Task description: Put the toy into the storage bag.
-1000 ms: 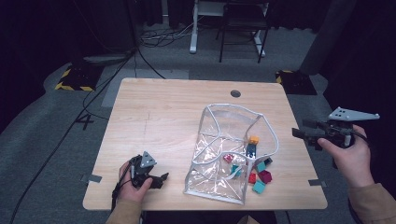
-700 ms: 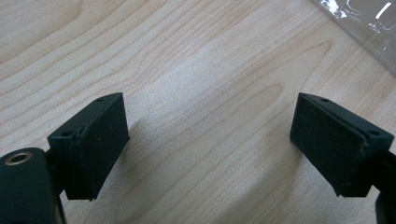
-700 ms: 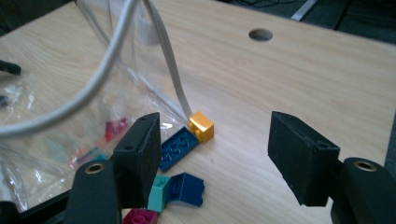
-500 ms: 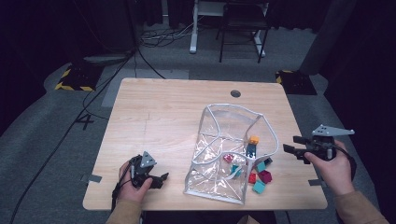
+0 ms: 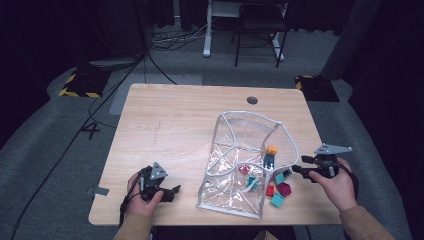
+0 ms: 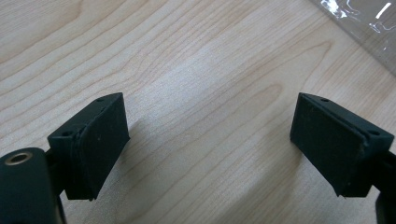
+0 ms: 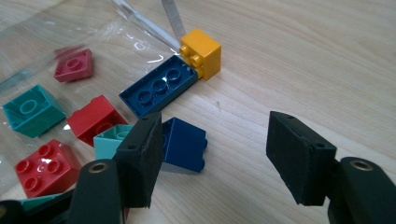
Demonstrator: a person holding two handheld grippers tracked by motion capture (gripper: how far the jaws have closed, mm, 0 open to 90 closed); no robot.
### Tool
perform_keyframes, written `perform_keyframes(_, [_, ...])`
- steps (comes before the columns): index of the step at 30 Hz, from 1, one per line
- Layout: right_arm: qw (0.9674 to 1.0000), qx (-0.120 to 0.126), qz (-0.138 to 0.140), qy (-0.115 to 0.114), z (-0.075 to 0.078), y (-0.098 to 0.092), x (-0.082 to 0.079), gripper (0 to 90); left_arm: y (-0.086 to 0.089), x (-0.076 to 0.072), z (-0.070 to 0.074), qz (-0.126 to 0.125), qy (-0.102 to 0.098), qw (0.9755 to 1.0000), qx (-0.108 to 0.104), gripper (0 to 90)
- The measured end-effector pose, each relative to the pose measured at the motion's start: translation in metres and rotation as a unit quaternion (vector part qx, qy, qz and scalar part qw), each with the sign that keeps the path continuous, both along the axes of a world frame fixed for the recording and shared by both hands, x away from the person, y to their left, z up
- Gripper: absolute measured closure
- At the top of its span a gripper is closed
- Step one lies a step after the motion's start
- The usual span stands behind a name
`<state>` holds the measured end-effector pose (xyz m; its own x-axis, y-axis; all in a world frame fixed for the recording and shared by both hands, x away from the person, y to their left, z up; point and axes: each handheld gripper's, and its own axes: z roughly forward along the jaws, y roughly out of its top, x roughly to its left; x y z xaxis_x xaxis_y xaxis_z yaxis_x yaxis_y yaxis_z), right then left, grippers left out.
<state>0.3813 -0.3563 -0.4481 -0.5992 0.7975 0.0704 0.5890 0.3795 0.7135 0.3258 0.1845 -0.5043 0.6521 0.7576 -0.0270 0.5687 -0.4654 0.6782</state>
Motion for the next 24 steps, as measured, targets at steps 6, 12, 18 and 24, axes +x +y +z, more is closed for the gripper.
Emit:
perform_keyframes(6, [0.9999,0.001,0.009,0.008,-0.013,0.010,0.005,37.1,0.000,0.000,0.000,0.000,0.000,1.0000,0.000,11.7])
perform_keyframes(12, [0.9995,-0.023,0.012,0.017,-0.028,0.019,0.009,37.9,0.000,0.000,0.000,0.000,0.000,1.0000,0.000,11.7])
perform_keyframes(18, [0.9996,-0.023,-0.007,0.015,-0.032,0.015,0.016,37.2,0.000,0.000,0.000,0.000,0.000,1.0000,0.000,11.7])
perform_keyframes(24, [0.9997,-0.019,-0.017,0.007,-0.029,0.010,0.017,36.6,0.000,0.000,0.000,0.000,0.000,1.0000,0.000,11.7])
